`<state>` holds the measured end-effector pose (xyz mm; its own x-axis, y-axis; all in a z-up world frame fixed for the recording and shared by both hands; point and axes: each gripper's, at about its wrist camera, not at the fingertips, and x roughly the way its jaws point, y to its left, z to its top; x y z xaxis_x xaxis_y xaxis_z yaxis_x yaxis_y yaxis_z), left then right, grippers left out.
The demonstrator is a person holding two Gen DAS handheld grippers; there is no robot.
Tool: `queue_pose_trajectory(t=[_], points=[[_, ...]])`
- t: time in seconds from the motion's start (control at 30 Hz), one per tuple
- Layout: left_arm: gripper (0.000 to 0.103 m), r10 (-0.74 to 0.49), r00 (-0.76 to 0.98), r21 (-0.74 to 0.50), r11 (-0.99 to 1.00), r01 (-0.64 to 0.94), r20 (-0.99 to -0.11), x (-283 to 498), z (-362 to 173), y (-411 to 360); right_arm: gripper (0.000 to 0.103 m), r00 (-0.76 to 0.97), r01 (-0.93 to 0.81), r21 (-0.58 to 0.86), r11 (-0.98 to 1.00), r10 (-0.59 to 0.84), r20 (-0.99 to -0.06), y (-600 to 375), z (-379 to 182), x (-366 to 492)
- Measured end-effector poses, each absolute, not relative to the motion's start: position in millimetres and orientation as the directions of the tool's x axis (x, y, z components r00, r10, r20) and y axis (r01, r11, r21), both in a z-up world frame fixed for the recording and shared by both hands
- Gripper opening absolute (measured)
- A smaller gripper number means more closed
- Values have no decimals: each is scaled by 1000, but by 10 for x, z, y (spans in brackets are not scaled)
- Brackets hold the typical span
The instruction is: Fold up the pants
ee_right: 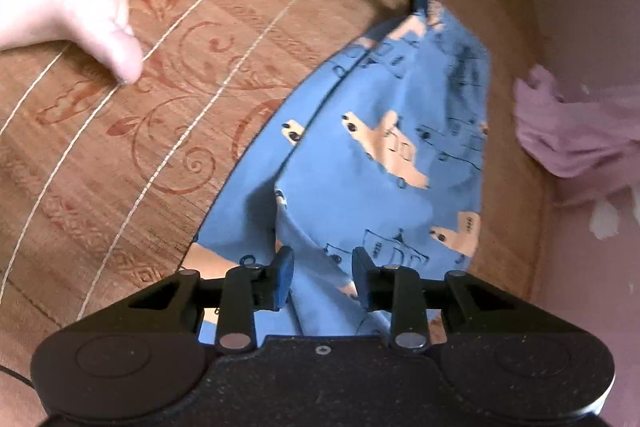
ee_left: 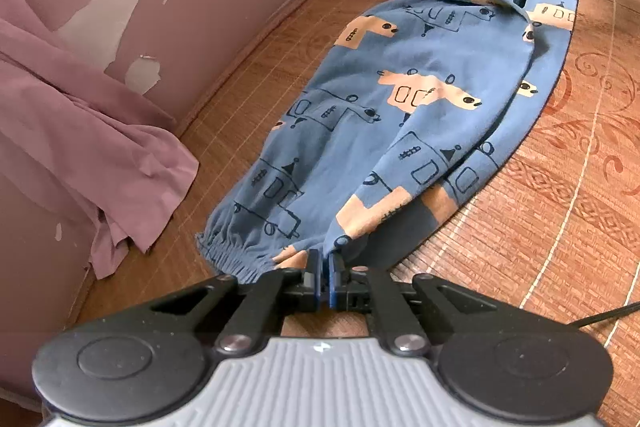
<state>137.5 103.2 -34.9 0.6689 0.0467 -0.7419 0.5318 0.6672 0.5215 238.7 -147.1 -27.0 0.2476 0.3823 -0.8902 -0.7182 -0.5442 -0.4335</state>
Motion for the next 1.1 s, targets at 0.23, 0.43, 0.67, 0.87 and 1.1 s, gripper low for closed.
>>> queue_pose_trajectory(t=[0.23, 0.43, 0.67, 0.87, 1.1], points=[[2, 60, 692, 557, 645, 523, -720, 1381, -346, 1012, 29, 136, -748, -249, -615, 226, -965, -1177, -346, 2527], [1, 79, 737, 603, 636, 481, -671, 1386, -314, 989, 2, 106, -799, -244, -550, 269, -957, -1236, -261, 2554], [1, 113, 801, 693, 581, 426, -588, 1471, -154, 1038, 1, 200, -891, -362, -275, 476, -856, -1519, 37, 2413], [1, 122, 762, 676, 566, 472, -635, 1495, -207, 1153, 0, 258, -885, -402, -234, 472, -843, -1583, -272, 1995], [1, 110, 688, 622, 546, 561, -717, 1405, -458, 1142, 0, 258, -938, -337, -80, 486, -835, -1655, -449, 1993]])
